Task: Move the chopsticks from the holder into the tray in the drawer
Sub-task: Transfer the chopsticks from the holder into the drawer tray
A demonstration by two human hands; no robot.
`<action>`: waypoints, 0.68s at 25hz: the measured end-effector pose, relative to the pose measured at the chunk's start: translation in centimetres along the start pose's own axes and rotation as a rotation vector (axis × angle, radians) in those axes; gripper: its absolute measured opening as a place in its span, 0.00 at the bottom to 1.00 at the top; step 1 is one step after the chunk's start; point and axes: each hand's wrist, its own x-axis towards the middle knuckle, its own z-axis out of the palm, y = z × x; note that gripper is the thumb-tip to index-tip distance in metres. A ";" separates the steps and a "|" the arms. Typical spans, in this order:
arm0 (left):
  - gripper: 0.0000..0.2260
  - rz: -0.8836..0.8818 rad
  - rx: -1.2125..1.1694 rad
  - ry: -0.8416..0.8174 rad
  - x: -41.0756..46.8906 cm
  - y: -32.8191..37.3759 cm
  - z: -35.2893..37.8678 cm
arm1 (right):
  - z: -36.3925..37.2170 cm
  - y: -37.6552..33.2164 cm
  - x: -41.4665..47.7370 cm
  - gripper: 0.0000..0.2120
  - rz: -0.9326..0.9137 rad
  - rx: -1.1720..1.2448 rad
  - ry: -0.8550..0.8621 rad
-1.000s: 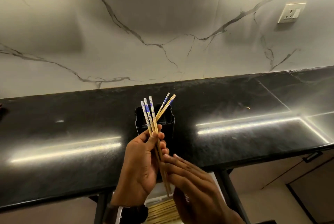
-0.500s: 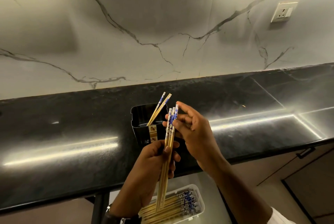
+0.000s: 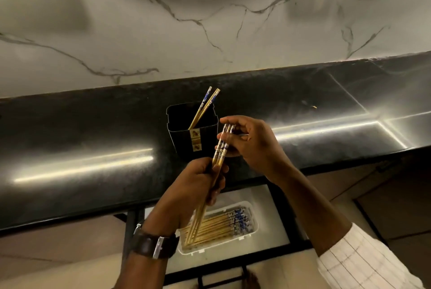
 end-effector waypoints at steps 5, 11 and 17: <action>0.12 -0.089 0.096 -0.026 0.5 -1.4 0.5 | 0.8 1.8 -1.5 0.19 0.135 0.154 0.007; 0.13 -0.128 0.197 -0.067 2.1 -5.2 -0.8 | 1.5 5.7 -3.6 0.15 0.491 0.654 0.240; 0.09 -0.192 0.259 0.110 0.4 -11.4 -5.5 | 1.3 12.4 -5.7 0.12 0.924 0.896 0.547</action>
